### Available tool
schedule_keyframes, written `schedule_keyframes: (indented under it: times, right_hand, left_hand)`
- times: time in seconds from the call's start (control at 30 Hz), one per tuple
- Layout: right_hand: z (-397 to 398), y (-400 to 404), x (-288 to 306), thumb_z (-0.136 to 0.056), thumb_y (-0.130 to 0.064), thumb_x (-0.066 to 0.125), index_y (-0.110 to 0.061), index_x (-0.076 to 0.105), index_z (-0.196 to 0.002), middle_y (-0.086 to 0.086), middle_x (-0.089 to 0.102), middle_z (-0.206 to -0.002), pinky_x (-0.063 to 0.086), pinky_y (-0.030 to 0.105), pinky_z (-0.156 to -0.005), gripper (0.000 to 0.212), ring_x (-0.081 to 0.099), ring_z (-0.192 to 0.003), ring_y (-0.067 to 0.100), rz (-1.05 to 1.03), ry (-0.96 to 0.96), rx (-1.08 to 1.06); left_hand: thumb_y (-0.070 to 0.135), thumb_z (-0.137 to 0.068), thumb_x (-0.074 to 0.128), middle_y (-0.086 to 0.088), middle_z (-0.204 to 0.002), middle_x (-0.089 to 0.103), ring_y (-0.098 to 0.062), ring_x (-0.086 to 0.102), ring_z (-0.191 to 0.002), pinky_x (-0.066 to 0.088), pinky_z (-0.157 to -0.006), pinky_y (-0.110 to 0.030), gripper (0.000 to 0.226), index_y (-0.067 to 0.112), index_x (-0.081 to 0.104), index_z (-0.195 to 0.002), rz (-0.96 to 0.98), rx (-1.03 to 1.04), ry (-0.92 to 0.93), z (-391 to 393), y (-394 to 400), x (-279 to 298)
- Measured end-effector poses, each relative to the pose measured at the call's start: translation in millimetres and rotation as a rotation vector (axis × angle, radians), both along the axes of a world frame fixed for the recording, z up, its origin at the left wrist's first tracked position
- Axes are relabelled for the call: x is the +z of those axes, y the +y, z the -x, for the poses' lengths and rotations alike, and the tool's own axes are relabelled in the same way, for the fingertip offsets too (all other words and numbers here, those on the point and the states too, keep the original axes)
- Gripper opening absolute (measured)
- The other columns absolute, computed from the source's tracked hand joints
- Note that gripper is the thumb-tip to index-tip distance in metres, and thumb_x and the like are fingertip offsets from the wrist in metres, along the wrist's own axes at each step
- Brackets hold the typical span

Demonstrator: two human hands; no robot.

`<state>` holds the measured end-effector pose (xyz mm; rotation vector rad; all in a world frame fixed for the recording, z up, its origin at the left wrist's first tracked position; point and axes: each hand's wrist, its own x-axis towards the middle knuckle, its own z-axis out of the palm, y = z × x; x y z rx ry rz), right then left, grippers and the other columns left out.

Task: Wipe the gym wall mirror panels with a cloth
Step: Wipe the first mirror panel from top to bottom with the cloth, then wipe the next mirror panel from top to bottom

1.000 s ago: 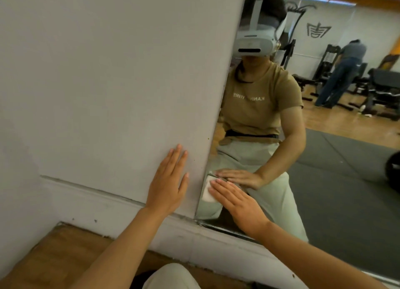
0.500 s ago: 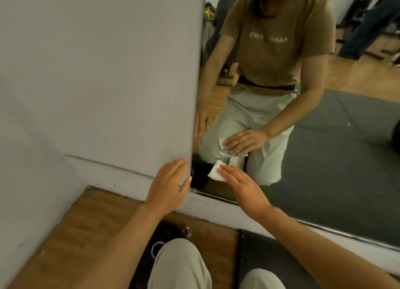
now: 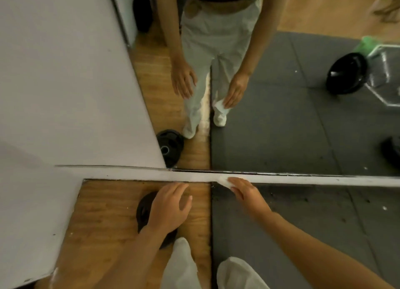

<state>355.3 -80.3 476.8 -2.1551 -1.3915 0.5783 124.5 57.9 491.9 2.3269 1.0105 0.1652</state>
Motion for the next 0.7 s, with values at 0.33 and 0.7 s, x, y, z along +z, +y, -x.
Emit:
schedule_keyframes:
  times: [0.33,0.7]
  right_hand:
    - [-25,-124,44,-0.104,-0.018,0.046,-0.018,0.045,-0.145,0.008,0.04,-0.151,0.033,0.024,-0.11,0.041,0.044,-0.134,0.024,0.328,0.089,-0.251]
    - [-135,-253,59,-0.098,-0.01,0.058,-0.013,0.055,-0.138,0.014,0.054,-0.139,0.042,0.032,-0.107,0.039,0.055,-0.124,0.029,0.1,0.085,-0.276]
  left_hand:
    - [0.042,-0.098,0.055,-0.001,-0.145,0.053,-0.018,0.045,-0.136,0.03,-0.113,-0.03,0.048,0.018,0.055,-0.14,0.023,-0.271,0.106,-72,-67,56]
    - [0.051,-0.1,0.042,0.007,-0.153,0.04,-0.01,0.033,-0.142,0.021,-0.117,-0.026,0.054,0.026,0.041,-0.148,-0.086,-0.335,0.152,-191,-195,80]
